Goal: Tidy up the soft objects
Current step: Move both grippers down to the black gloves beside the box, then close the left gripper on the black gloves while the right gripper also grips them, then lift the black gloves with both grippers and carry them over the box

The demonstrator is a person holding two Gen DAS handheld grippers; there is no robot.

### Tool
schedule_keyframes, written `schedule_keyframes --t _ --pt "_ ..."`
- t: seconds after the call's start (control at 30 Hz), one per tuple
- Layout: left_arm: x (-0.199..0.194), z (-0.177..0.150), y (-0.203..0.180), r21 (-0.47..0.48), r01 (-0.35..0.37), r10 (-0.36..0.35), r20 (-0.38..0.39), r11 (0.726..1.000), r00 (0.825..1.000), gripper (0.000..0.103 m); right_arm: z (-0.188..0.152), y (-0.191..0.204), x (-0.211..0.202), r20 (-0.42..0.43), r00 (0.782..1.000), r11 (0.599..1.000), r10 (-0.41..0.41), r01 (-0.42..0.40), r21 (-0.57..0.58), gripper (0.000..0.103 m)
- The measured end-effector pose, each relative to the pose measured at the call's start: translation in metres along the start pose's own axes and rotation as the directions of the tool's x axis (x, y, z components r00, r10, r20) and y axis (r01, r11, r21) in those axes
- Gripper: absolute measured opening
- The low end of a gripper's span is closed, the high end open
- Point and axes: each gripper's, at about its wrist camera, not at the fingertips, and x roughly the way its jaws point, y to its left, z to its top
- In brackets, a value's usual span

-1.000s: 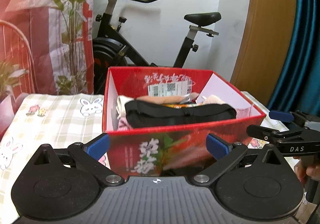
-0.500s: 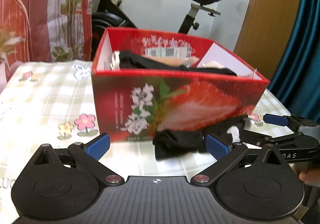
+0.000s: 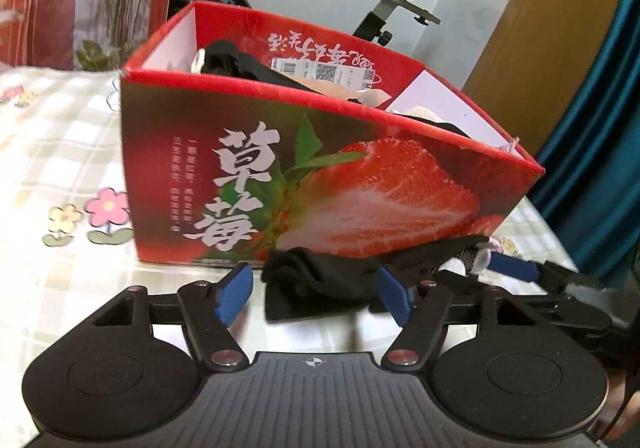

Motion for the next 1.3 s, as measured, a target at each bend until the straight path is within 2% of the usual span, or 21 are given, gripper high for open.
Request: schedule_keyframes --t 0.03,0.1,0.13,0.17,0.2,0.3,0.37,0.47,0.57,0.83,0.9,0.97,1.03,1.3 --pt "0.003 0.0 0.0 -0.006 0.01 -0.01 -0.001 1.0 1.0 0.066 0.0 0.0 0.002 0.001 1.0 1.0 -0.004 0.004 0.005 0.097" --pt "0.009 -0.001 -0.001 -0.004 0.023 -0.023 -0.009 1.0 1.0 0.049 -0.002 -0.002 0.006 -0.005 1.0 1.0 -0.012 0.012 0.026 0.093" --pt "0.011 -0.002 -0.001 0.004 0.021 -0.021 -0.015 1.0 1.0 0.043 -0.003 -0.003 0.008 -0.012 1.0 0.999 -0.015 0.015 0.043 0.088" --pt "0.013 -0.003 -0.002 0.019 0.011 -0.01 -0.019 1.0 1.0 0.031 -0.004 -0.005 0.01 -0.02 1.0 0.998 -0.014 0.016 0.056 0.081" --pt "0.015 -0.005 -0.003 0.034 0.01 -0.009 -0.022 0.999 1.0 0.025 -0.005 -0.006 0.012 -0.027 1.0 0.998 -0.005 0.007 0.061 0.078" --pt "0.018 -0.008 -0.002 0.036 0.023 -0.022 -0.027 0.999 0.999 0.022 -0.008 -0.005 0.011 -0.026 0.999 0.999 0.022 -0.021 0.042 0.065" --pt "0.021 -0.009 0.0 0.027 0.031 -0.03 -0.035 0.999 0.999 0.021 -0.011 -0.003 0.011 -0.026 0.999 0.999 0.046 -0.045 0.025 0.053" --pt "0.025 -0.013 0.003 0.012 0.037 -0.036 -0.042 0.999 0.998 0.021 -0.013 0.002 0.009 -0.021 0.998 0.998 0.066 -0.066 0.005 0.044" --pt "0.025 -0.016 0.004 0.0 0.039 -0.039 -0.029 0.999 0.999 0.021 -0.013 0.002 0.009 -0.022 0.996 0.996 0.085 -0.085 0.002 0.04" --pt "0.026 -0.02 0.005 0.002 0.046 -0.046 -0.017 0.999 0.999 0.021 -0.012 0.002 0.011 -0.021 0.995 0.995 0.099 -0.099 -0.005 0.038" --pt "0.025 -0.021 0.006 0.0 0.048 -0.048 -0.016 0.999 0.999 0.021 -0.012 0.002 0.012 -0.019 0.995 0.995 0.1 -0.101 -0.009 0.036" --pt "0.025 -0.02 0.006 -0.007 0.049 -0.049 -0.02 0.999 0.999 0.021 -0.014 0.005 0.01 -0.01 0.995 0.994 0.102 -0.103 -0.037 0.027" --pt "0.025 -0.02 0.006 -0.011 0.047 -0.048 -0.028 0.999 0.998 0.02 -0.015 0.011 0.007 -0.002 0.995 0.992 0.1 -0.1 -0.076 0.024" --pt "0.009 -0.018 0.0 0.0 0.055 -0.055 -0.059 0.998 0.997 0.016 -0.012 0.015 -0.003 -0.011 0.994 0.991 0.109 -0.11 -0.08 0.02"
